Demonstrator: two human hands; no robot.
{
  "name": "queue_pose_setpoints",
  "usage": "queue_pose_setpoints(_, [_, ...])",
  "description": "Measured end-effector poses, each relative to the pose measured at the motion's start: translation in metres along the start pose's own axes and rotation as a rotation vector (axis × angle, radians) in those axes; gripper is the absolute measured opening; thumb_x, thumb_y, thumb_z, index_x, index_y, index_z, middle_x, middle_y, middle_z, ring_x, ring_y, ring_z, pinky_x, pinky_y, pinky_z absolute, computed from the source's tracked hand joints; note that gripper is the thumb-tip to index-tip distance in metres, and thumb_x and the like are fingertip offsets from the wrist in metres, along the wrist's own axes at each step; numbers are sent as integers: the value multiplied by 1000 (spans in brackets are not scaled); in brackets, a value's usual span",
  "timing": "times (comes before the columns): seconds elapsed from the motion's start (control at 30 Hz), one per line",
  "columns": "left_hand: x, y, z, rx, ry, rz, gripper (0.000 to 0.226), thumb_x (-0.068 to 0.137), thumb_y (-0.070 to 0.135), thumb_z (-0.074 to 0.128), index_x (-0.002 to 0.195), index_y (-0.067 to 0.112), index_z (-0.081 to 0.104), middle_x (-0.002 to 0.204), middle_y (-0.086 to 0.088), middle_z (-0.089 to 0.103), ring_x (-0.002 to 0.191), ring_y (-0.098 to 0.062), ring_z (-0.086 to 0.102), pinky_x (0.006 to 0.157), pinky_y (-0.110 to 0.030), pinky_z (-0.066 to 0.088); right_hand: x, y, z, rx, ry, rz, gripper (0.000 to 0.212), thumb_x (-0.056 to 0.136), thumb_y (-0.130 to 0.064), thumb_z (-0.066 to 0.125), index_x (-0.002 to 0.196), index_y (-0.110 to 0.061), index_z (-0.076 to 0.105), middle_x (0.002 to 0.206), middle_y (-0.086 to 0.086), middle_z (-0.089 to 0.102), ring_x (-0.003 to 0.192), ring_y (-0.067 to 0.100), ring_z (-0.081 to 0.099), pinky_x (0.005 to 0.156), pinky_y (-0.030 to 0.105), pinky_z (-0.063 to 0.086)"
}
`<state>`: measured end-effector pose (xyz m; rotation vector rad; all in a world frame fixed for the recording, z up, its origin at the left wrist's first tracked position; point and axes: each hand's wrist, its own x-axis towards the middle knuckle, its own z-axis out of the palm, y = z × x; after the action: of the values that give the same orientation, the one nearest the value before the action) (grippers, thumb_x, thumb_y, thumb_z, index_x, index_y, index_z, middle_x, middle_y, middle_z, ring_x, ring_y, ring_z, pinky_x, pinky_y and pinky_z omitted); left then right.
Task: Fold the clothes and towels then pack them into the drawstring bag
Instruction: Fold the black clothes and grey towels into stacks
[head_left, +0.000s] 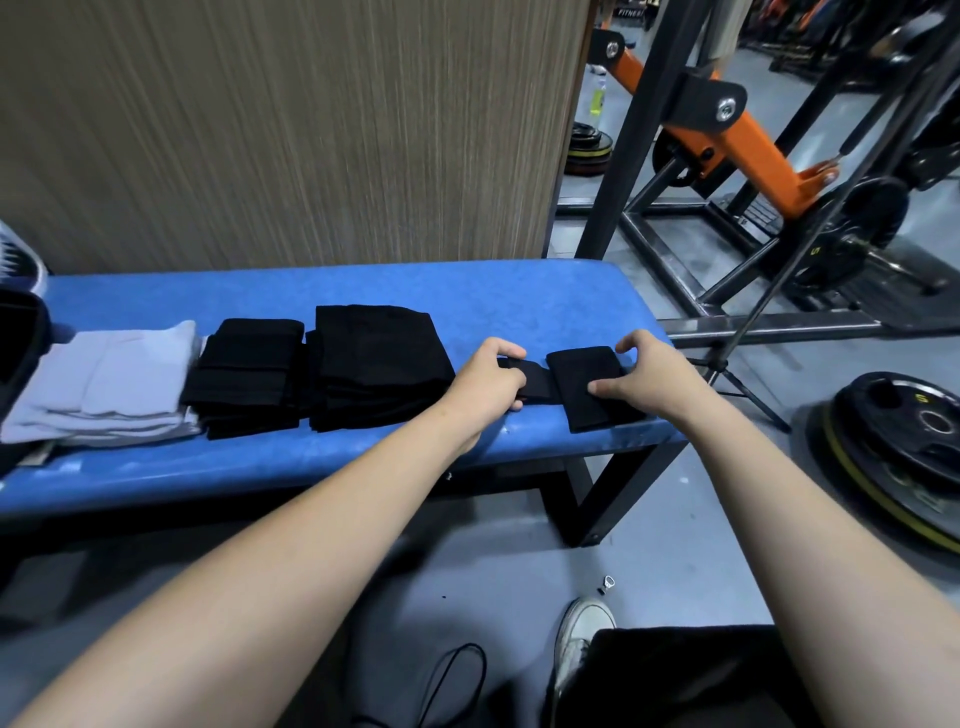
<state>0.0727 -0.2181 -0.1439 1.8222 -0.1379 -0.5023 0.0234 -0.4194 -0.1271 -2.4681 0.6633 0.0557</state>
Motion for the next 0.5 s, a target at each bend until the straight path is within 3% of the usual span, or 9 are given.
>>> queue_pose_setpoints(0.13, [0,-1,-1,8,-3,-2,35,93,5,45,121,25,54,105,0,59,75,-16,66,88,-30,55,-1,-7,3,71,-25,5,73,76,-29,85,134,-17,42,116,4,54,106,24,53,77,33,41])
queue_pose_setpoints(0.3, [2,-2,0,22,-5,-6,37,93,4,45,121,26,53,109,0,56,76,-16,67,91,-33,55,2,-2,1,343,17,53,55,82,-5,76,125,-16,45,80,4,55,69,17,54,56,29,39])
queue_pose_setpoints(0.5, [3,-1,3,-5,1,23,23,98,15,47,118,23,57,106,2,56,75,-15,65,90,-33,57,-5,-8,-12,640,120,-114,43,84,-2,71,119,-18,52,74,-2,47,65,12,43,66,26,38])
